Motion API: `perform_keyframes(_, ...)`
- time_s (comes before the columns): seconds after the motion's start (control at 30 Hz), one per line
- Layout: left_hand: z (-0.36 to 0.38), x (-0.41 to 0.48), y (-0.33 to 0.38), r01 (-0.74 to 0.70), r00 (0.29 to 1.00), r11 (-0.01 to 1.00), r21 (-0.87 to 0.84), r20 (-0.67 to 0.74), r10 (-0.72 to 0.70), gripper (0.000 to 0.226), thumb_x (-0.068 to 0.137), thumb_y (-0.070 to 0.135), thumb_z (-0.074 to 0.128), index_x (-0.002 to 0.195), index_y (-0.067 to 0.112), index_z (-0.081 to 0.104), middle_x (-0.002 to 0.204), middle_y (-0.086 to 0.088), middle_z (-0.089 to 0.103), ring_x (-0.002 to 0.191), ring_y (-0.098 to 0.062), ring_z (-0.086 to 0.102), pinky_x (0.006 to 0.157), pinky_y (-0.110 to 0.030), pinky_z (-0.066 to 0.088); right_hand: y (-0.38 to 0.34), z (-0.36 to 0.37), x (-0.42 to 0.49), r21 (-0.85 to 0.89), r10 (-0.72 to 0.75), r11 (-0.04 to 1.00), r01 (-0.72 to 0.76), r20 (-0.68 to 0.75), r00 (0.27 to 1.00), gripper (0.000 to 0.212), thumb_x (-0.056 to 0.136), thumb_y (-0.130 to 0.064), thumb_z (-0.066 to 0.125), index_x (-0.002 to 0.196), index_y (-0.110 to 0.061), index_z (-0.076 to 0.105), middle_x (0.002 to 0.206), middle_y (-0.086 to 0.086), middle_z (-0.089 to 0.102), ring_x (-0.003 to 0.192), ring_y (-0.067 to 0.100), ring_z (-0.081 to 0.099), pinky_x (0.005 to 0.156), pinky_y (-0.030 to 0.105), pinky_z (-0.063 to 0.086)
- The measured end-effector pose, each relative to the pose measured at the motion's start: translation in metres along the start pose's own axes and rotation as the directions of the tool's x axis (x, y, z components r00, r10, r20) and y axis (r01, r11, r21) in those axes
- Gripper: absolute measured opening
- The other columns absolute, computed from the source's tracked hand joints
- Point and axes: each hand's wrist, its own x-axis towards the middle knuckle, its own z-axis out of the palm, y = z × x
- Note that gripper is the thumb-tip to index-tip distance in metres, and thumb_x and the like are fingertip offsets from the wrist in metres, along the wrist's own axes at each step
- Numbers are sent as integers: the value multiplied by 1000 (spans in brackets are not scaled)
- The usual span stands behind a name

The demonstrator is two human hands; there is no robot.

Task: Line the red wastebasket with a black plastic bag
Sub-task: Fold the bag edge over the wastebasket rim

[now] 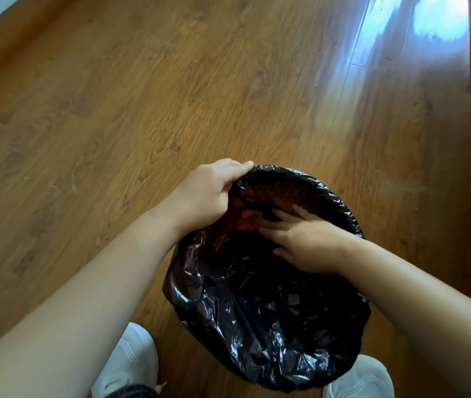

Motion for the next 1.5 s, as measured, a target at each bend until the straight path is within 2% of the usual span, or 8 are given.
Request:
perform_keyframes(0.17, -7, -1, -1, -6, 985, 1000, 5, -173, 7, 46, 85, -16, 39, 126, 2, 49, 125, -10, 56, 113, -11, 47, 89, 3, 27, -38, 11, -11, 318, 80, 938, -135, 181, 980, 73, 81, -70, 25, 141, -39, 0, 155, -5, -3, 141, 25, -8, 108, 60, -5)
perform_keyframes(0.37, -5, -9, 9, -76, 961, 995, 60, -261, 89, 47, 85, -15, 41, 127, 5, 49, 123, -9, 58, 111, -22, 55, 91, -33, 46, -45, 38, 1, 207, 146, 946, -250, 416, 898, 71, 80, -73, 11, 141, -39, -2, 155, -4, -9, 139, 30, -14, 105, 61, -16)
perform_keyframes(0.5, -5, -12, 6, -71, 959, 997, 32, -271, 77, 45, 86, -14, 41, 126, 5, 49, 121, -8, 59, 111, -19, 55, 91, -25, 44, -46, 33, 2, 186, 152, 946, -265, 466, 871, 74, 81, -73, 11, 142, -35, -2, 155, -2, -6, 139, 29, -16, 105, 59, -19)
perform_keyframes(0.67, -4, -13, 2, -62, 955, 997, -35, -291, 49, 42, 87, -14, 42, 125, 2, 50, 118, -4, 57, 109, -4, 48, 90, 0, 30, -63, 17, -1, 455, 142, 871, -188, 133, 981, 72, 81, -71, 16, 142, -35, 5, 156, 1, 1, 140, 28, -11, 107, 57, -13)
perform_keyframes(0.9, 2, -14, 2, -29, 937, 996, -83, -349, -2, 42, 87, -14, 42, 125, 3, 50, 115, 2, 54, 106, -2, 49, 89, 0, 31, -88, 16, 2, 813, -21, 553, -182, 231, 973, 65, 85, -68, 13, 140, -38, -5, 155, -7, -2, 141, 13, -1, 116, 38, 3)
perform_keyframes(1.1, 4, -14, -4, 5, 926, 997, -81, -376, -35, 43, 86, -15, 41, 125, 3, 50, 118, 4, 51, 109, 1, 46, 88, 3, 27, -89, 7, -2, 710, 18, 691, -134, 169, 985, 61, 88, -62, 12, 141, -36, -3, 155, 0, 8, 140, 19, 12, 112, 34, 15)
perform_keyframes(1.33, 5, -20, -17, 175, 873, 956, -234, -411, -261, 44, 89, -10, 38, 127, 8, 49, 121, 12, 46, 117, -3, 42, 90, 5, 25, -48, -25, -32, 322, 202, 945, -53, -450, 870, 57, 88, -52, 36, 137, -24, 30, 136, -1, 46, 125, 20, 40, 104, 40, 31)
perform_keyframes(1.5, 8, -21, -16, 270, 813, 895, -354, -415, -409, 43, 92, -5, 37, 129, 13, 47, 124, -3, 57, 116, -42, 46, 102, -48, 37, 2, -14, -57, 317, 407, 904, -285, -444, 798, 56, 83, -42, 54, 134, -24, 38, 155, 8, 5, 141, 29, -5, 110, 56, 8)
